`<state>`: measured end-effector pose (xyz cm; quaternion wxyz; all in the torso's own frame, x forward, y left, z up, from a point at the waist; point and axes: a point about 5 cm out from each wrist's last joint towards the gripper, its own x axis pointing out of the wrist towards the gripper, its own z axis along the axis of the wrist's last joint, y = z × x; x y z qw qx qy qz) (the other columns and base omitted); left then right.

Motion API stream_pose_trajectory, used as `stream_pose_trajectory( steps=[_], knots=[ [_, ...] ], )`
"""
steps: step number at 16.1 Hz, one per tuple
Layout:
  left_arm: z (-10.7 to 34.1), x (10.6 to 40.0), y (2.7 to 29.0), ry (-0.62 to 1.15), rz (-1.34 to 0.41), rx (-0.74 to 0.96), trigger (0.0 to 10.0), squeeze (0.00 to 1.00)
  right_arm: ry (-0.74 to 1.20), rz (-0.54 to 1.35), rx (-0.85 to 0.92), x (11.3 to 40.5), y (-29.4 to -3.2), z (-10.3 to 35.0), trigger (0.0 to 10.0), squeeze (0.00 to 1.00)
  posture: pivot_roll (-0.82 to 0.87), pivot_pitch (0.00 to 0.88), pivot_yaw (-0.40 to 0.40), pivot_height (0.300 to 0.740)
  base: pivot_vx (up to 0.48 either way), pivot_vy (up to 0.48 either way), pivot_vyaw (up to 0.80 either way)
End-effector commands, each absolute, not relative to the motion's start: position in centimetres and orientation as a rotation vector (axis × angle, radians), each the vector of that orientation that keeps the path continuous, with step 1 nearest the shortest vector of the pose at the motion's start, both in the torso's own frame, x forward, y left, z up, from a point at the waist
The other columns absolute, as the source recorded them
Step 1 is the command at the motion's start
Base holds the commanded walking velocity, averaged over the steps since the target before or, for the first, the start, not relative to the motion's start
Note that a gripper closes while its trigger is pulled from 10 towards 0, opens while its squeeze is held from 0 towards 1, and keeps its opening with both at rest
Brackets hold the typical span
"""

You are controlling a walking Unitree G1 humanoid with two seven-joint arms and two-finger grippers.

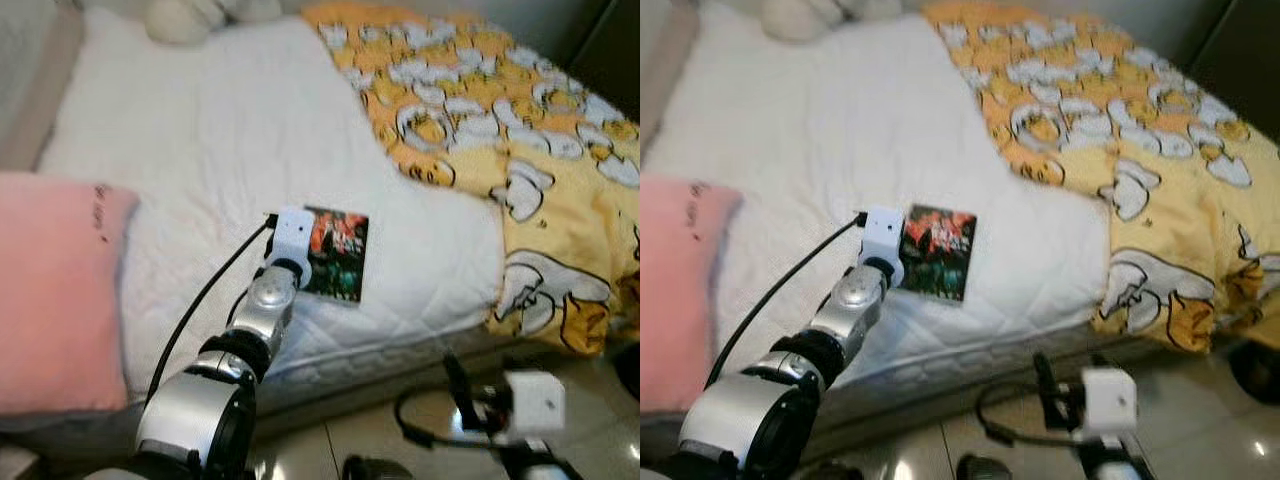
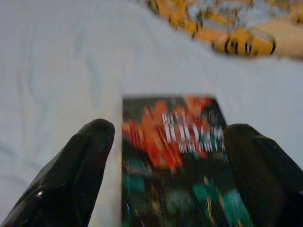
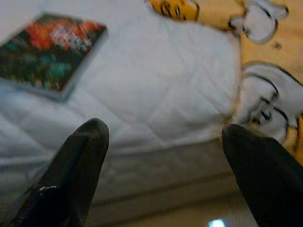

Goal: Clean up the room

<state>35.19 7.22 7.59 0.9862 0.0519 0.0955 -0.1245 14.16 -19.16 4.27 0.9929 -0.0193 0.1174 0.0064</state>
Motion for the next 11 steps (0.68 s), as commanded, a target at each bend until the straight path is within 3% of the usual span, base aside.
stream_pose_trajectory(
  steps=[1,5,11],
  knots=[
    [6.5,34.6,7.1,0.243,-0.245,0.106,10.0,0.0,0.238,0.015,-0.042,13.7,-19.2,5.1,10.0,0.0,-0.24,0.226,-0.081,0.74,0.0,0.0,0.0],
    [6.1,34.7,8.3,0.284,-0.183,0.103,10.0,0.0,0.316,0.029,-0.038,10.9,-19.0,5.7,10.0,0.0,-0.26,0.27,-0.099,0.74,0.0,0.0,0.0],
    [5.6,34.8,9.9,0.357,-0.108,0.083,10.0,0.0,0.379,0.036,-0.029,10.0,-18.6,5.6,10.0,0.0,-0.26,0.276,-0.09,0.74,0.0,0.0,0.0]
  ],
)
